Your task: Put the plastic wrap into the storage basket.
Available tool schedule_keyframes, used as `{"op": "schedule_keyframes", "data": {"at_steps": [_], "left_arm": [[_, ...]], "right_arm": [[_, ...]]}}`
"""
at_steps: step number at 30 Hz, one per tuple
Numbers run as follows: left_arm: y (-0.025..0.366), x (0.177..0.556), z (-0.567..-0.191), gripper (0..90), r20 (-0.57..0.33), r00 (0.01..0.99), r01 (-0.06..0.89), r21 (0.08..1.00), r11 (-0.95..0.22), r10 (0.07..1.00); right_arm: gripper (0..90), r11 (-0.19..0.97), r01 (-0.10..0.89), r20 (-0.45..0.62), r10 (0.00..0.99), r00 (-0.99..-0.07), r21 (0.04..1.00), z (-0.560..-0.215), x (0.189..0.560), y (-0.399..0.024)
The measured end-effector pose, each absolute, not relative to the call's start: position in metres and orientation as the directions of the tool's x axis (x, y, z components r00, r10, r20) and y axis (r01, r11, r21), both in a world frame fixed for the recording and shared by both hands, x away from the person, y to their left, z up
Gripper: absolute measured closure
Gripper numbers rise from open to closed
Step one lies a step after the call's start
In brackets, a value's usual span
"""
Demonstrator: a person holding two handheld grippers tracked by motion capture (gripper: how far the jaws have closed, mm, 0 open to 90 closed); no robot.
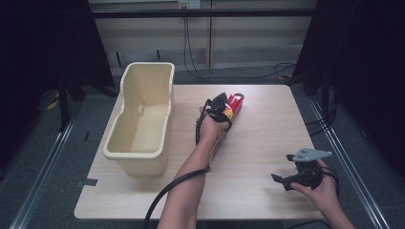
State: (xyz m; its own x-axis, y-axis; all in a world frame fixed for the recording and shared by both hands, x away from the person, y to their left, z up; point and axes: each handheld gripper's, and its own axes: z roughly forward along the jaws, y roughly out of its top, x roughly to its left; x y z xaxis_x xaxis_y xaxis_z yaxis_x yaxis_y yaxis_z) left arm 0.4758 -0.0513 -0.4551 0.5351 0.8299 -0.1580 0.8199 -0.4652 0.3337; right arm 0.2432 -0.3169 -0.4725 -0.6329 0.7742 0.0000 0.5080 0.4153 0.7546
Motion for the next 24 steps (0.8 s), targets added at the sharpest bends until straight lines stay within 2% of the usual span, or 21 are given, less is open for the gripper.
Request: {"op": "schedule_keyframes", "data": {"at_steps": [10,14,24], "left_arm": [[-0.043,0.47,-0.443,41.4,-0.184,0.523,0.838,0.289,-0.463,0.832],[-0.038,0.467,-0.433,41.5,-0.215,0.503,0.851,0.295,-0.435,0.837],[-0.031,0.464,-0.407,41.4,-0.228,0.511,0.847,0.295,-0.442,0.828]], "right_arm": [[3.4,0.417,0.501,-0.002,0.77,-0.637,0.759,-0.472,0.244,-0.316],[3.0,0.414,0.499,-0.002,0.77,-0.637,0.762,-0.472,0.244,-0.316],[2.9,0.415,0.505,0.001,0.771,-0.637,0.757,-0.471,0.244,-0.316]]}}
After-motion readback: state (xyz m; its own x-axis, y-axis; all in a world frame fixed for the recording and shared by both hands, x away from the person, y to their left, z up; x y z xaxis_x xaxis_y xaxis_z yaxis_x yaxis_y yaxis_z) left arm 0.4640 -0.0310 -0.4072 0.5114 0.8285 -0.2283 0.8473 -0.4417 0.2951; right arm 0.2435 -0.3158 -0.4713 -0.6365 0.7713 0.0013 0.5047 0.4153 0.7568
